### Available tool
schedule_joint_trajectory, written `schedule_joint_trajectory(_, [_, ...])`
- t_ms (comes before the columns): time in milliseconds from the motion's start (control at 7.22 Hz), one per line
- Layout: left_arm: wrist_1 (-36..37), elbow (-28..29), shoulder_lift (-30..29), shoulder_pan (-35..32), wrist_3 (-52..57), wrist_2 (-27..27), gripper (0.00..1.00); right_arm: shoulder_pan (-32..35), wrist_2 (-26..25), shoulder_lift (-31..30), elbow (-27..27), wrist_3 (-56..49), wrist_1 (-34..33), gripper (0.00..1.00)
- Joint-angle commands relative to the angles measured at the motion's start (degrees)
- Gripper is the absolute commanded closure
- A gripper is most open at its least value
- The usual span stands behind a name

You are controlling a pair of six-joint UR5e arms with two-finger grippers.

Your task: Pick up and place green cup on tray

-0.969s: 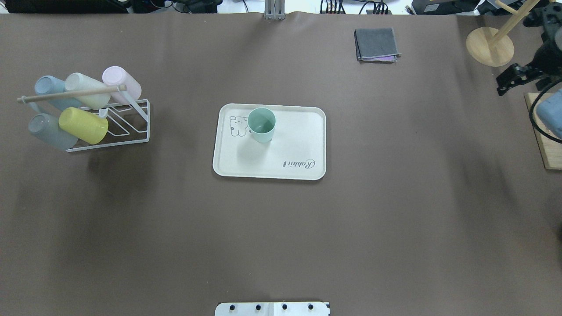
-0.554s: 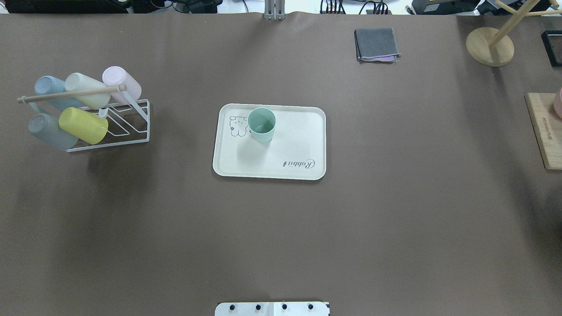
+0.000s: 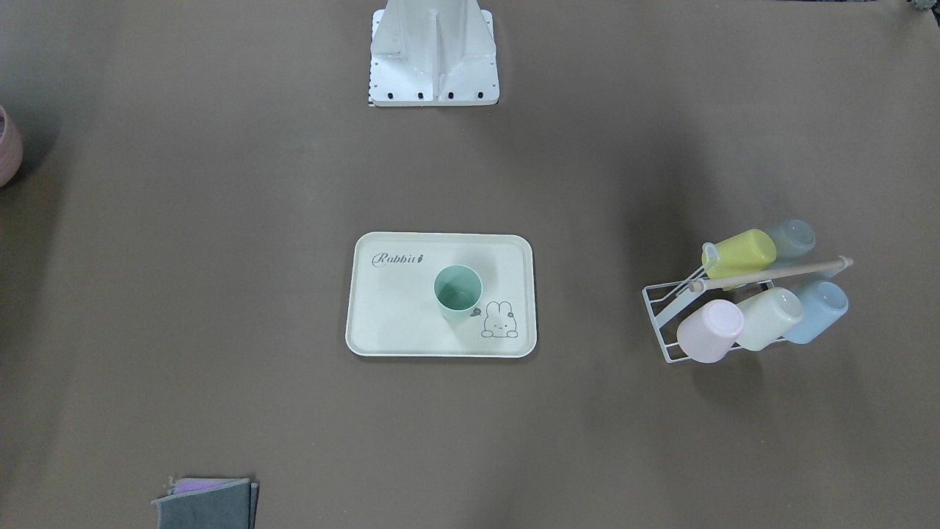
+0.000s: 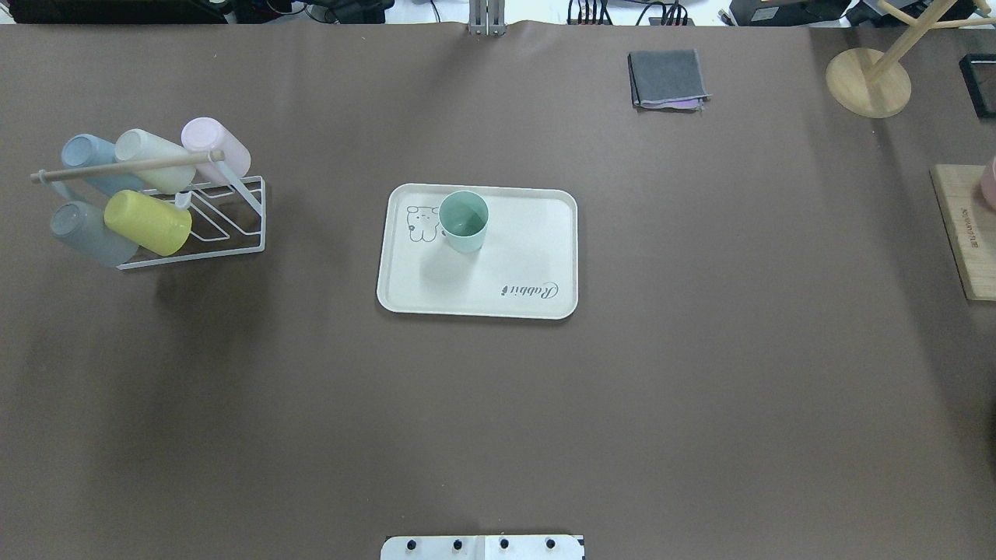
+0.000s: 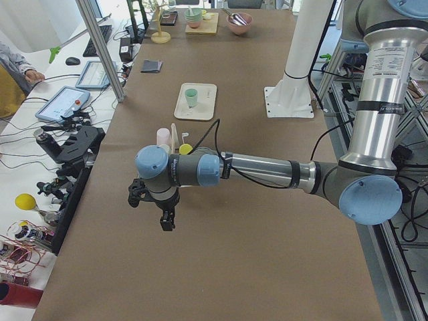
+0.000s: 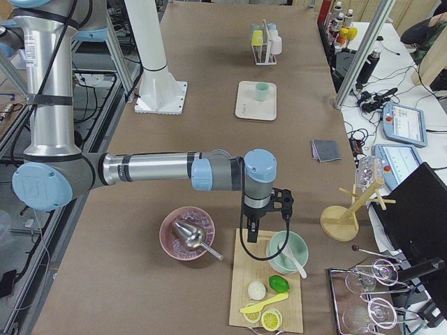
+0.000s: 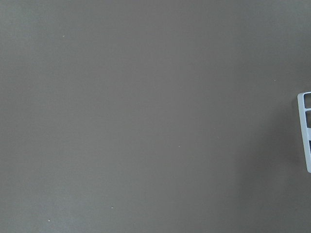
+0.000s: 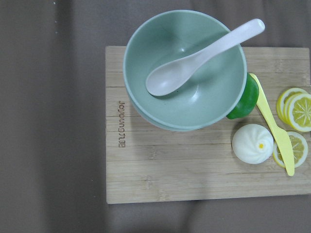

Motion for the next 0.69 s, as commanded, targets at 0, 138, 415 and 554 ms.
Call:
schedule_joint_trajectory(0, [-0.6, 0.2, 0.0, 0.0, 0.0, 0.0, 0.01, 1.1, -0.1, -1.3, 0.1, -0.7, 0.0, 0.00])
schedule_joint_trajectory(138, [-0.7, 0.2, 0.2, 0.0, 0.0, 0.1, 0.01, 1.1, 0.0, -1.3, 0.3, -0.7, 0.0, 0.00])
schedule_joint_trajectory(415, [-0.7, 0.8, -0.7, 0.1, -0.4, 0.1, 0.01, 1.1, 0.0, -1.3, 0.4, -0.7, 0.0, 0.00])
schedule_joint_trajectory(554, [-0.6, 0.4, -0.5, 0.0, -0.6, 0.3, 0.01, 1.1, 0.0, -1.3, 0.5, -0.7, 0.0, 0.00])
